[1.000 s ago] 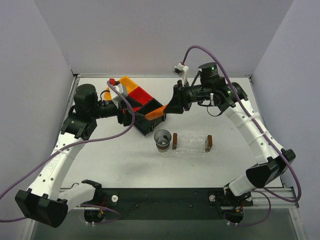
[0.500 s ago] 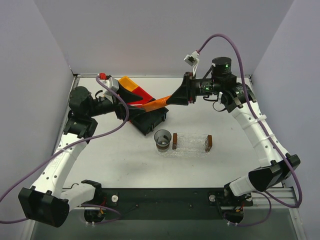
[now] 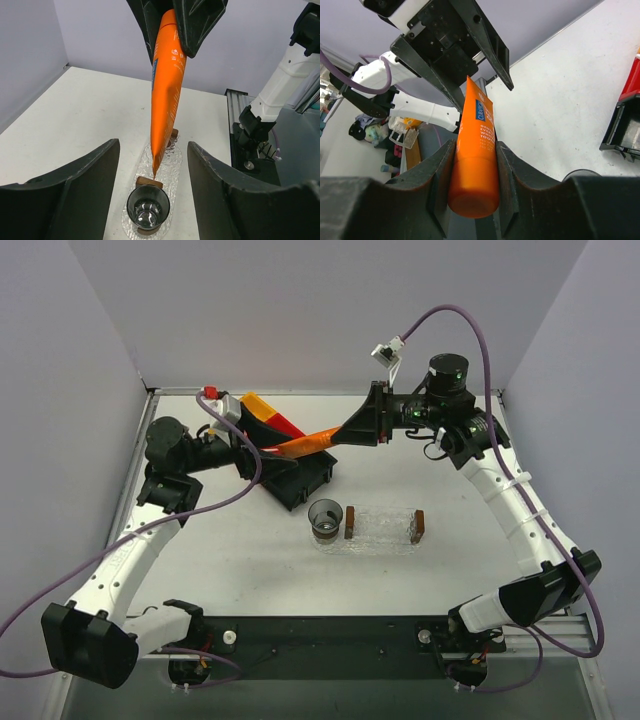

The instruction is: Prepare toiletry sets of a toothbrush and toothpaste on the tray

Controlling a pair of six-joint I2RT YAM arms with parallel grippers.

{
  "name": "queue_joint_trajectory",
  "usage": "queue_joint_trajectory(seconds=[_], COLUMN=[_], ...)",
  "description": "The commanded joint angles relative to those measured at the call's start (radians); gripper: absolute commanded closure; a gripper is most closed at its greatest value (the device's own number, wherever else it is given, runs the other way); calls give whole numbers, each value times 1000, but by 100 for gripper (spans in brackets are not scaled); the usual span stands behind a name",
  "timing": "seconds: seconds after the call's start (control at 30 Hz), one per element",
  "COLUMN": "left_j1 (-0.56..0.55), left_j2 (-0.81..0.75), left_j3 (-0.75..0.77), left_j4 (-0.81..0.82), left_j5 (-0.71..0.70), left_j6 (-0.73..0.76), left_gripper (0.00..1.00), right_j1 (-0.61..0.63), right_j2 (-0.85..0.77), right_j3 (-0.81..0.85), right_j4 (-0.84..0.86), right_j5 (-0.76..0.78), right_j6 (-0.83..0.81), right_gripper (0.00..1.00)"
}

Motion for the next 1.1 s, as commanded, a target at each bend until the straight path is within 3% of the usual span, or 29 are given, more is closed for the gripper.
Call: queue_joint_trajectory(seconds=[0.0, 0.3, 0.4, 0.5, 0.63, 0.7, 0.8, 0.83, 0.87, 0.93, 0.97, 1.07], left_j1=[-9, -28, -31, -31, -31, -32, -32, -32, -32, -32, -32, -36], left_j2=[2, 26, 34, 34, 23, 20, 28, 40, 48, 67, 75, 100], left_j3=[4, 21, 21, 24, 36, 72, 177, 207, 237, 310, 329, 407], left_j4=[94, 105, 102, 103, 59, -22, -310, -487, -571, -781, -846, -1059], left_j5=[21, 35, 36, 33, 28, 28, 30, 33, 28, 18, 2, -45], left_j6=[-38, -69, -69, -72, -44, 12, 224, 353, 419, 576, 626, 789], left_gripper=[36, 59, 74, 100, 100, 100, 100, 100, 100, 100, 100, 100], right_j1=[-5, -8, -7, -7, -16, -21, -28, -31, -33, -34, -34, -34], right_j2=[-49, -49, -54, -52, -58, -64, -80, -81, -83, -84, -86, -93], right_j3=[-12, -33, -42, -56, -75, -73, -65, -52, -39, -4, 5, 28], right_j4=[116, 136, 136, 136, 127, 81, -2, -31, -65, -155, -181, -264], right_j5=[-58, -64, -66, -67, -57, -41, -11, 2, 14, 48, 58, 107], right_j6=[51, 67, 71, 69, 38, -9, -72, -122, -158, -243, -267, -357], right_gripper=[100, 100, 100, 100, 100, 91, 70, 65, 43, 26, 21, 19])
